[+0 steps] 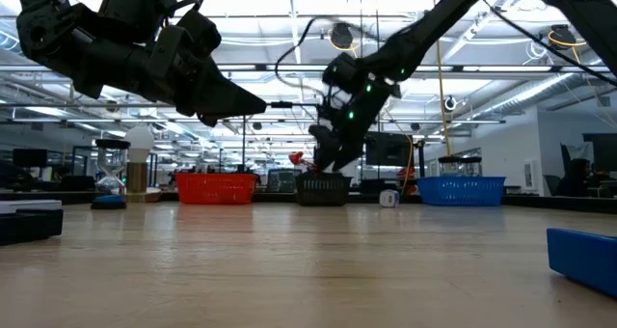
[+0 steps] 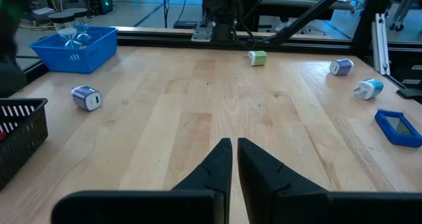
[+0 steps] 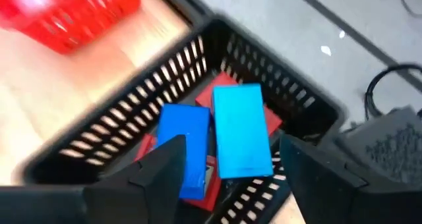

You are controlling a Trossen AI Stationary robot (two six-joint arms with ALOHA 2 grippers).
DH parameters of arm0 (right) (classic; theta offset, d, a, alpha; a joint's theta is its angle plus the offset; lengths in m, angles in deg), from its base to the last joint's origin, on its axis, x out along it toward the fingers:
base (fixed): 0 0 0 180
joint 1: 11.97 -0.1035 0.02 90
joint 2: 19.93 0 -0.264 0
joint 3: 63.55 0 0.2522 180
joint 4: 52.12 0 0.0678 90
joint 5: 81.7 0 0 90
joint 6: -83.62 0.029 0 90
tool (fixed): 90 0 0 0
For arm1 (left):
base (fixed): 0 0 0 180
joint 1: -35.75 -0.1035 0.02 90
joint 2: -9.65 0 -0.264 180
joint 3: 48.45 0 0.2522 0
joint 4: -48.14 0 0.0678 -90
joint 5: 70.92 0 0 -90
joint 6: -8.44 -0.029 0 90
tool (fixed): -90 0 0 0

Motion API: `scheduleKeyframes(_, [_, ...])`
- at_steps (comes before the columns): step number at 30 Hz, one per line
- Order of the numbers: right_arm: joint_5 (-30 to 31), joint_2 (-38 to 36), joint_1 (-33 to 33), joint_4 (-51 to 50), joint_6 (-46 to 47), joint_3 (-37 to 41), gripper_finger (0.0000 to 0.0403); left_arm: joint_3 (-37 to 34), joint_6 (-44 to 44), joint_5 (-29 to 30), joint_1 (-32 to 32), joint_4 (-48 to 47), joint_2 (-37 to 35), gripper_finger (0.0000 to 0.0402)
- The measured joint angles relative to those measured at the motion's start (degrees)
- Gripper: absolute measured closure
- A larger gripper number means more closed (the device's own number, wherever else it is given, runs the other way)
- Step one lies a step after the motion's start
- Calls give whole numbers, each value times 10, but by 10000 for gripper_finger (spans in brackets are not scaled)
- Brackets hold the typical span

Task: Pick & Place Office items
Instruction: Put the top purple charger adapter into the red bin

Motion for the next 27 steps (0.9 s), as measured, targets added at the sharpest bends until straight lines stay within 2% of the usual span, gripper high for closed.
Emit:
scheduleKeyframes(3, [0, -38, -10, -25, -12, 0, 195, 0, 0, 0, 0, 0, 0, 371])
scheduleKeyframes(7, [0, -98, -41, -12, -34, 38, 256, 0, 0, 0, 0, 0, 0, 371])
scheduleKeyframes(13, [0, -207, -99, 100, -39, 181, 368, 0, 0, 0, 0, 0, 0, 371])
scheduleKeyframes(15, [5, -247, -121, 152, -33, 243, 393, 0, 0, 0, 0, 0, 0, 371])
scheduleKeyframes(19, [45, -319, -165, 264, -12, 368, 386, 0, 0, 0, 0, 0, 0, 371])
scheduleKeyframes(27, [46, -438, -202, 410, 33, 552, 391, 0, 0, 0, 0, 0, 0, 371])
